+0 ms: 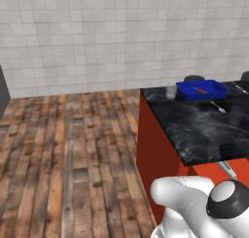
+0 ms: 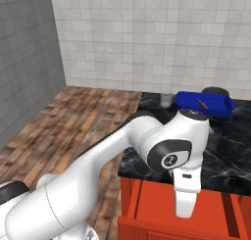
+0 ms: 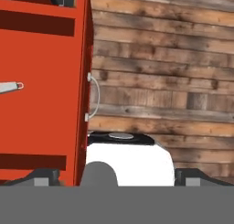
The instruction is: Take the tongs from the drawer on the right and place them on the dining counter next to the tray containing the hot dog.
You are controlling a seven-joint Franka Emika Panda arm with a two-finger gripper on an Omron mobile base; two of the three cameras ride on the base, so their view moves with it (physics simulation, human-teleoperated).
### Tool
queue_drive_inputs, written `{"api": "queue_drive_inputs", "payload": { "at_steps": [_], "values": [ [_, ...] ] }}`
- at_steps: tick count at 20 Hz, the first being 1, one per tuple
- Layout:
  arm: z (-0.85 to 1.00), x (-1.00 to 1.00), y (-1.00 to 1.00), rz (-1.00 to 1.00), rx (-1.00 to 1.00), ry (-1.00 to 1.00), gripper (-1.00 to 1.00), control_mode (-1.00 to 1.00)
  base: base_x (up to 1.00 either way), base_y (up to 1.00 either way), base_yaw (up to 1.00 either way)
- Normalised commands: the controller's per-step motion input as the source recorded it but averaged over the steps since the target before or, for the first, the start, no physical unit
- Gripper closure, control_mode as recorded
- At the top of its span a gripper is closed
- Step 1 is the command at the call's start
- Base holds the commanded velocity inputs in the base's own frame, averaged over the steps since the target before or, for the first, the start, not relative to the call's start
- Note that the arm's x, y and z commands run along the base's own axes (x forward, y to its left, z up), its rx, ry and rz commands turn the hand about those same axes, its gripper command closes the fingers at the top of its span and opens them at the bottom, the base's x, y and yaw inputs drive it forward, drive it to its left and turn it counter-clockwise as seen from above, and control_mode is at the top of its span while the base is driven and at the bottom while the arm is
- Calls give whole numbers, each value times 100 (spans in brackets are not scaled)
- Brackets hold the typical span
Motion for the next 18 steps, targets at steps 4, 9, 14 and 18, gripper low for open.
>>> {"api": "queue_drive_inputs", "payload": {
  "at_steps": [4,9,14,18],
  "values": [
    [-24,21,9,0,0,-1,-100,-100,0,0,0],
    [-19,33,9,6,0,1,-100,-100,0,0,0],
    [-20,29,7,11,0,6,-100,-100,0,0,0],
    [-29,9,8,5,0,-1,-100,-100,0,0,0]
  ]
}}
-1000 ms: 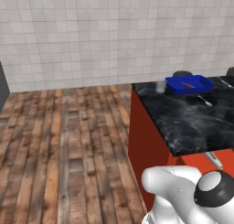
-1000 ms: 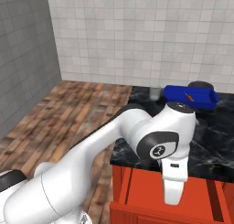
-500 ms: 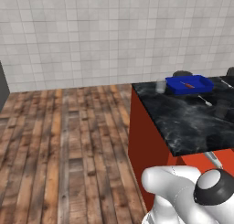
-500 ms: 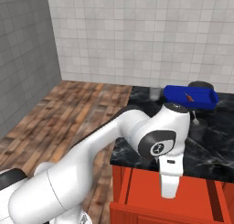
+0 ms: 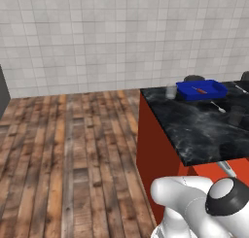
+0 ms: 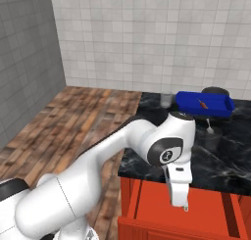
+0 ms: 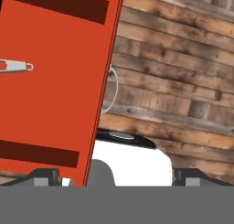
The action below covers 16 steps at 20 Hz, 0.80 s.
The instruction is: Take the tongs from the drawer on the right and place them on the dining counter next to the tray containing the hot dog.
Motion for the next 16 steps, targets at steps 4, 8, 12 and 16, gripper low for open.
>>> {"api": "queue_drive_inputs", "payload": {
  "at_steps": [4,8,12,16],
  "values": [
    [-37,3,5,6,0,-5,-100,-100,0,0,0],
    [-27,5,0,10,-1,1,-100,-100,0,0,0],
    [-24,12,0,12,-1,2,-100,-100,0,0,0],
    [-28,11,0,11,0,0,-100,-100,0,0,0]
  ]
}}
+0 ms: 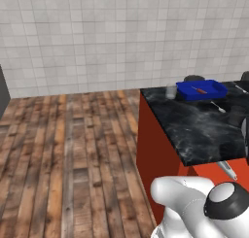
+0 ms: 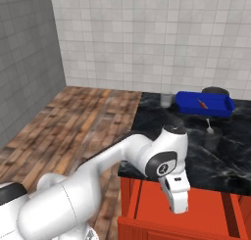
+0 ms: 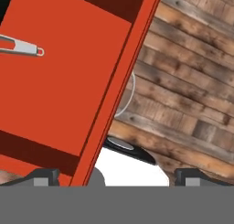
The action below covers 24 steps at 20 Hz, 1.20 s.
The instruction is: Take the tongs from the drawer on the right and place them on the dining counter next to the tray containing the hot dog.
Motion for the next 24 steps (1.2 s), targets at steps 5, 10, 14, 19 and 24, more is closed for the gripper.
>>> {"api": "queue_drive_inputs", "payload": {
  "at_steps": [5,10,14,19,24],
  "values": [
    [-31,9,0,12,0,0,-100,-100,0,0,0],
    [-25,17,0,14,0,0,-100,-100,0,0,0],
    [-21,23,0,13,0,0,-100,-100,0,0,0],
    [-29,26,3,12,0,1,-100,-100,0,0,0],
    [-29,4,2,10,0,0,-100,-100,0,0,0]
  ]
}}
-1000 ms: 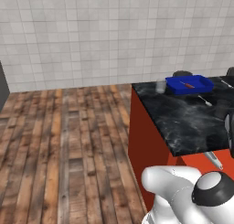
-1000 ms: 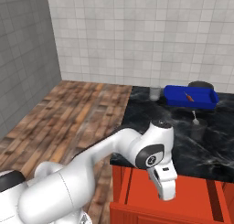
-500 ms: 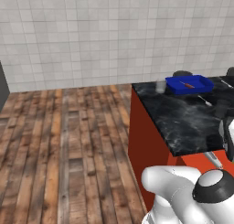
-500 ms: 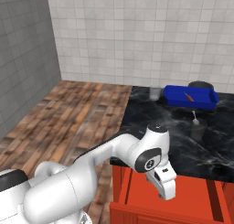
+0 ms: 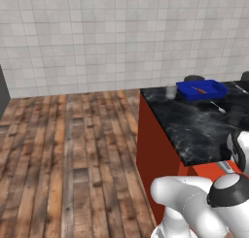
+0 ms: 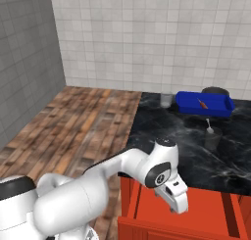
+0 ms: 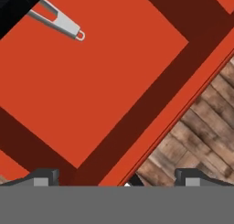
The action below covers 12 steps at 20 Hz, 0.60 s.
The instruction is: Take the tongs from the drawer on the right and place them on the dining counter next to the tray containing the hot dog.
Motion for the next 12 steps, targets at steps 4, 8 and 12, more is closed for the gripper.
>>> {"api": "queue_drive_inputs", "payload": {
  "at_steps": [4,8,12],
  "values": [
    [-33,0,0,9,0,0,-100,-100,0,0,0],
    [-27,0,0,10,0,0,-100,-100,0,0,0],
    [-23,0,0,8,0,0,-100,-100,0,0,0]
  ]
}}
